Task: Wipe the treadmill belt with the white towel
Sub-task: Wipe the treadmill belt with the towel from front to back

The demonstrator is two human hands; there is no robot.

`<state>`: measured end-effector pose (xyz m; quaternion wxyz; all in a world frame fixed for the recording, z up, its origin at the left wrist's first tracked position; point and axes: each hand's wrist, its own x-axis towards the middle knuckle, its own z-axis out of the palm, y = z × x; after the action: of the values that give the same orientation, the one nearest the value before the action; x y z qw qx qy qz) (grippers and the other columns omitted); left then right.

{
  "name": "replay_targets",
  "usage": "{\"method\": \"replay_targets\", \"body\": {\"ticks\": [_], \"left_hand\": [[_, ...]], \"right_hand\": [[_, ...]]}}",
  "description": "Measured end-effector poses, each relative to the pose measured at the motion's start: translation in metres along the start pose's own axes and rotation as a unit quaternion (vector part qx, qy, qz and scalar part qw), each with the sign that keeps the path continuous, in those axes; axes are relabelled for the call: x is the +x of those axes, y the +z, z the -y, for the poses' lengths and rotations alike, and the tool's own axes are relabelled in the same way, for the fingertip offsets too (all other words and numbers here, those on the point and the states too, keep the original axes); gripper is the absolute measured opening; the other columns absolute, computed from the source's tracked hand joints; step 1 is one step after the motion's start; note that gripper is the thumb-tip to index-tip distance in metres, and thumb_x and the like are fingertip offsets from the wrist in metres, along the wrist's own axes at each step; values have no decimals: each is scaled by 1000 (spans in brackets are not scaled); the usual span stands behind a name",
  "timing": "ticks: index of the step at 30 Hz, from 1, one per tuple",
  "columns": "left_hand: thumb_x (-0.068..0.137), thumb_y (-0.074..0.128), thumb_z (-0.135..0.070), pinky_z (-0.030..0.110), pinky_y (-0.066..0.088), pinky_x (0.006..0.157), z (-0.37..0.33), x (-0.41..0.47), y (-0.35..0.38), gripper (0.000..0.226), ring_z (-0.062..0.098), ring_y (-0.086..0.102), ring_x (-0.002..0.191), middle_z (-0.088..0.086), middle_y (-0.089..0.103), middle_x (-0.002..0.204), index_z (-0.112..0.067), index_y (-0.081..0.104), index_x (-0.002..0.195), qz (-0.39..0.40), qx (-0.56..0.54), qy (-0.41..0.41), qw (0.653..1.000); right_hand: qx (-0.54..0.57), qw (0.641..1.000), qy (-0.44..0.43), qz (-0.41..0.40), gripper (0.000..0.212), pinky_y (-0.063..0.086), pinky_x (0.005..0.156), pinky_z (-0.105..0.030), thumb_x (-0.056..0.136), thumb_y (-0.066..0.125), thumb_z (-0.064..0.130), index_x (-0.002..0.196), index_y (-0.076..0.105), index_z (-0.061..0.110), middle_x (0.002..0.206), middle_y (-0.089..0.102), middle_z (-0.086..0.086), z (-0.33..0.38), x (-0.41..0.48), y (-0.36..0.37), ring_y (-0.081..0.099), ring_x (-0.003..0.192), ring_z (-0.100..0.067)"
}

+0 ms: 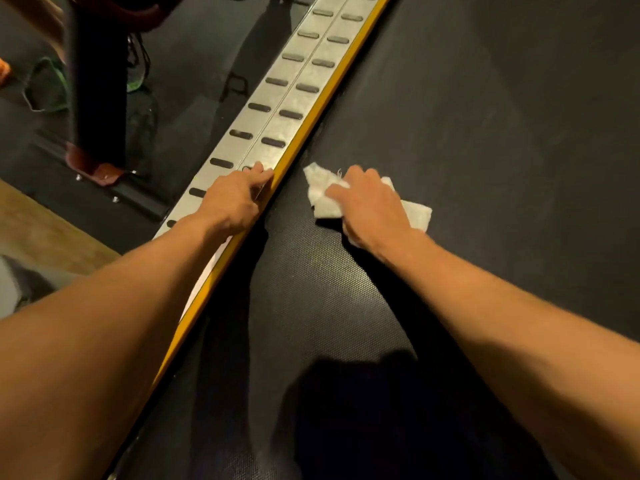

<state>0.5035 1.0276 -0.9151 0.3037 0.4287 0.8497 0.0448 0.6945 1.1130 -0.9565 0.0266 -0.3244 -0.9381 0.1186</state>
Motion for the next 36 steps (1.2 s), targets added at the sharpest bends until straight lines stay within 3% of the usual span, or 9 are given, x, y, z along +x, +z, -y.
{"method": "replay_targets", "body": {"ticks": [5,11,13,16,18,25,27,32,36], "left_hand": [[83,45,20,43,27,114,-1,-1,7,88,26,17,146,-6,15,161,-32,25,151,-29,37,0,999],[84,48,15,44,20,117,-2,1,10,86,28,16,147,-3,10,162,-29,21,153,-11,22,2,1000],[83,49,15,41,20,117,-3,-2,13,87,28,17,147,-1,9,162,-27,19,153,-25,31,3,999],[83,49,15,41,28,113,-7,-10,21,84,32,26,143,2,11,161,-21,20,153,-62,61,14,996],[83,51,15,43,35,108,-11,-15,22,80,37,34,137,7,16,159,-16,23,152,-74,84,27,993],[83,59,7,43,34,112,-17,-17,30,81,28,24,144,0,10,162,-26,29,150,-68,137,124,980],[84,64,-3,44,41,107,-25,-20,34,78,25,28,143,-3,12,162,-27,29,150,-54,211,175,960],[92,55,-16,38,48,98,-37,-28,52,69,21,37,138,-8,13,161,-33,24,151,-18,297,220,929],[95,49,-18,39,44,100,-40,-29,54,68,23,31,142,-5,7,162,-33,16,152,20,331,204,921]], "right_hand": [[52,983,-166,51,42,37,72,-38,83,56,11,124,56,20,118,47,-13,49,-59,3,45,104,-32],[31,999,39,-13,42,35,76,-37,85,54,8,123,56,26,120,44,-10,5,-3,-8,43,104,-32],[31,999,-17,13,40,39,79,-41,83,55,8,120,58,23,120,44,-12,14,-22,2,42,105,-33],[87,982,-159,58,40,34,67,-36,79,58,5,117,62,19,117,48,-15,48,-75,14,45,101,-33],[112,971,-189,91,42,32,63,-34,77,62,5,116,64,21,112,51,-12,56,-100,10,47,95,-31],[96,987,122,-47,35,47,75,-40,83,56,15,110,62,36,106,48,-1,-39,-63,-16,44,92,-25],[81,990,112,-20,35,47,78,-43,82,58,13,111,62,32,106,48,-3,-38,-76,-9,45,93,-26],[137,987,-36,72,41,45,75,-38,86,51,10,120,59,31,108,47,-3,7,-136,-4,44,97,-24],[131,988,75,8,27,35,63,-30,82,50,22,102,64,35,95,50,2,-25,-119,-25,47,86,-22]]}}
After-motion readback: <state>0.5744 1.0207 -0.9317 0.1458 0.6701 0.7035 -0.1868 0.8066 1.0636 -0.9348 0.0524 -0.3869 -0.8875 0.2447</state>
